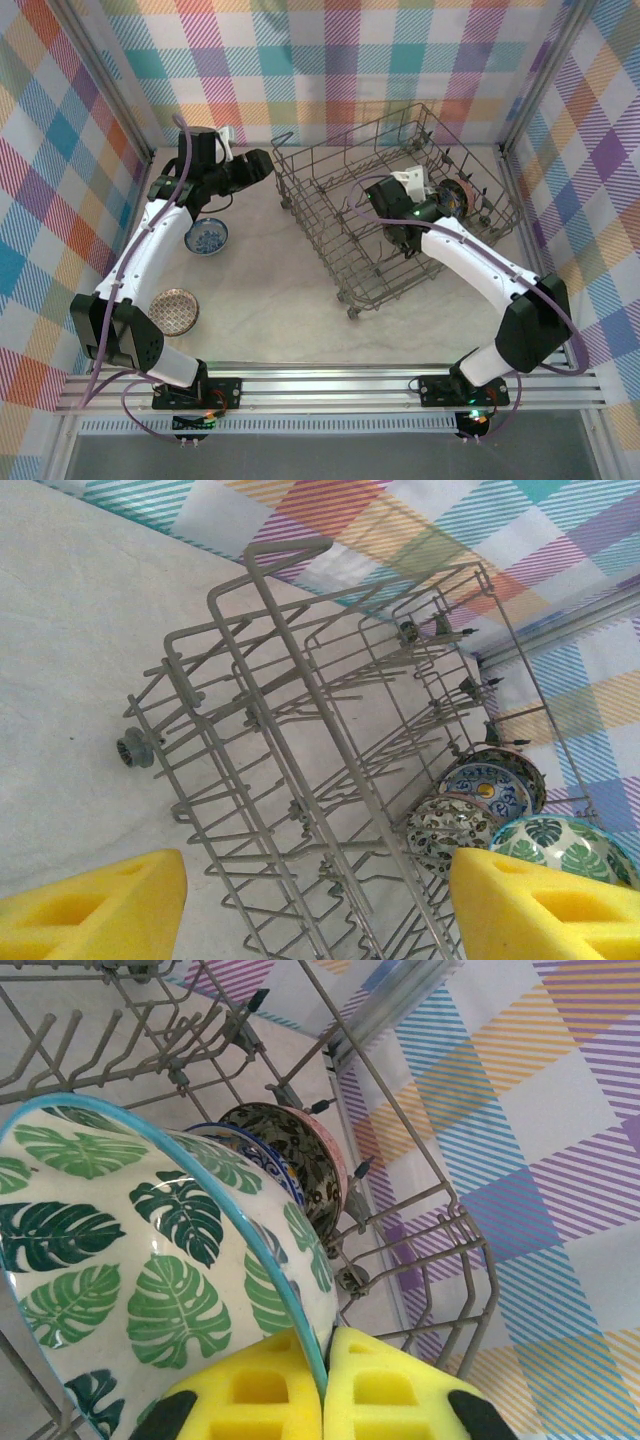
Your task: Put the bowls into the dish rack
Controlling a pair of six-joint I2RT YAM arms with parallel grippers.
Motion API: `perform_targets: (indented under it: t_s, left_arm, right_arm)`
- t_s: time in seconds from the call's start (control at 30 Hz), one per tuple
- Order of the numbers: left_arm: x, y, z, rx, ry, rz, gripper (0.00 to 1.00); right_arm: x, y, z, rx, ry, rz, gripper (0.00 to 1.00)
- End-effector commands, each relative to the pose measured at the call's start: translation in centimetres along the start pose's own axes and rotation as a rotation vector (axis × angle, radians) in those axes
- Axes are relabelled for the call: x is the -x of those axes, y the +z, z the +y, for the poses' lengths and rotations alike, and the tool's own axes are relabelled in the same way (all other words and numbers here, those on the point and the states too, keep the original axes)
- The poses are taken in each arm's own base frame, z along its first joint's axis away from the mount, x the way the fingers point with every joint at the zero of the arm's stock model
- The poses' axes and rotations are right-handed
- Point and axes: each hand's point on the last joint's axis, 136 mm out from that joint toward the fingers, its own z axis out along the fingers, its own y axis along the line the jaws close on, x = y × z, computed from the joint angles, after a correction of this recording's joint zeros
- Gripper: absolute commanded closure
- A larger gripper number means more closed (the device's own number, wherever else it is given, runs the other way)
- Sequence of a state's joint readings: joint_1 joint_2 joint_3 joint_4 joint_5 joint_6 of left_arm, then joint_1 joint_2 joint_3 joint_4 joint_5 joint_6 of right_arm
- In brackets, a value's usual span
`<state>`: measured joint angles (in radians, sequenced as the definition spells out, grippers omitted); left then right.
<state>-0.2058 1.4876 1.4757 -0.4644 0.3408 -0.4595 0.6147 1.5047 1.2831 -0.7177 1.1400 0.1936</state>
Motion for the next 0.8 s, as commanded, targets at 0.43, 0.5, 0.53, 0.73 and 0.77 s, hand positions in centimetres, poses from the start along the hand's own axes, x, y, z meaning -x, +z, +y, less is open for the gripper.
perform_targets:
  t_s: [0.43,0.5,0.53,0.73,0.77]
  left_arm:
    - [0.1,-0.6,-0.4,-0.041,-0.014,-0.01,0.31]
    - [0.0,-0.5,-0.2,-0.039,-0.016,-0.008,0.31]
    - [-0.1,-0.6,-0.2,-0.039,-0.016,-0.007,0.31]
    - [-0.1,-0.7,0.0,-0.034,-0.019,-0.011,0.31]
    - [-0.2,-0.7,0.1,-0.032,-0.02,-0.01,0.31]
  right_arm:
    - [1.1,-1.3,1.3,0.004,0.018,-0.017,1.0]
    - [1.1,-1.4,1.6,0.007,0.017,-0.016,1.0]
    - [1.1,-1.5,1.8,0.01,0.017,-0.018,1.0]
    - [0.8,-1.7,3.0,0.015,-0.012,-0.003,1.0]
    - [0.6,-1.6,3.1,0.012,-0.014,0.005,1.0]
